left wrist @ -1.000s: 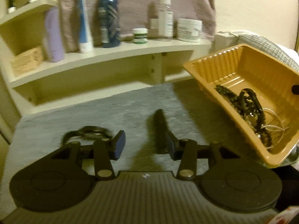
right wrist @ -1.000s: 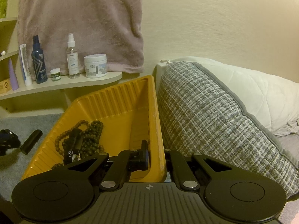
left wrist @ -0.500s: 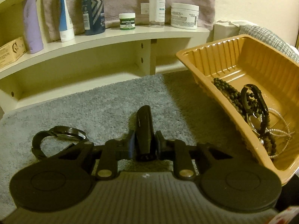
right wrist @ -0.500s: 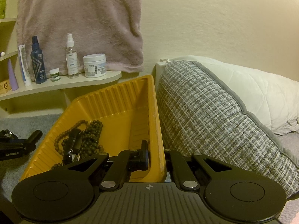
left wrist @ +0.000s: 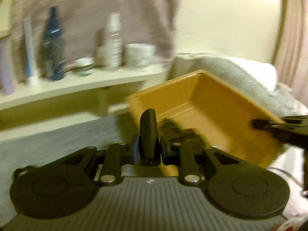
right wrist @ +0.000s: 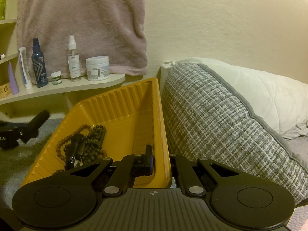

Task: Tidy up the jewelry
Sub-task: 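Carry the black cylinder into the tray and open the left gripper, then move the left gripper to the second black watch and grasp it, then carry the watch into the tray and open the left gripper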

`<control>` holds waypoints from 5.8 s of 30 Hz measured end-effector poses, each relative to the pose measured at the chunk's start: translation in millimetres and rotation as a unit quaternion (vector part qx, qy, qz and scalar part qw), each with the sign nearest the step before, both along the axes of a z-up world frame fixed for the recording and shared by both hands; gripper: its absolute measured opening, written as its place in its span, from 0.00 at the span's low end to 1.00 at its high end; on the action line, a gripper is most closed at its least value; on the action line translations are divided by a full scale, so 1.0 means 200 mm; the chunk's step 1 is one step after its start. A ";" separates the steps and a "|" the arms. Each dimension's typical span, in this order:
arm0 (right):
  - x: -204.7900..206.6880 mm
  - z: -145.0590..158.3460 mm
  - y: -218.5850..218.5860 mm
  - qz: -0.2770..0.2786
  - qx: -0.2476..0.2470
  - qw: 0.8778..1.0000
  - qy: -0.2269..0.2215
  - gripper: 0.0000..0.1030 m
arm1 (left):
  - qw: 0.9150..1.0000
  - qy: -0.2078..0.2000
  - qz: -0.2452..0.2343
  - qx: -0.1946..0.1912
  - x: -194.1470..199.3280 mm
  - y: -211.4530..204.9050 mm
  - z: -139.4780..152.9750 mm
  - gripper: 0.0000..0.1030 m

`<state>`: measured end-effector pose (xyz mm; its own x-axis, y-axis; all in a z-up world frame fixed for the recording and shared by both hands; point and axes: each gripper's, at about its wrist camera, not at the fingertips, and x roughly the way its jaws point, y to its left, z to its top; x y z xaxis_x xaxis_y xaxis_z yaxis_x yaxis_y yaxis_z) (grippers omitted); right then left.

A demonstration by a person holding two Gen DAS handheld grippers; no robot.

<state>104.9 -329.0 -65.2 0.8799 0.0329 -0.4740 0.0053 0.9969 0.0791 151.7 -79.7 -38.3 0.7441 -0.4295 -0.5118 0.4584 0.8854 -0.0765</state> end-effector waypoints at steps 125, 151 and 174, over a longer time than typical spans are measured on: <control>0.22 0.08 -0.18 0.112 -0.024 0.993 0.040 0.04 | 0.979 -0.015 0.017 0.203 0.09 0.40 -0.09 0.25; 0.17 -0.02 -0.26 0.076 0.068 0.993 0.063 0.04 | 0.985 -0.019 -0.097 0.142 0.29 -0.42 -0.02 0.37; -0.03 -0.09 -0.38 0.021 0.117 0.992 0.033 0.56 | 0.997 -0.011 0.071 0.042 -0.08 0.08 0.08 0.75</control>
<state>98.1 -405.7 -83.3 0.8428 0.1851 -0.5054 -0.0237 0.9509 0.3087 136.5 -64.0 -23.3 0.8054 -0.2749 -0.5250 0.3287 0.9444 0.0097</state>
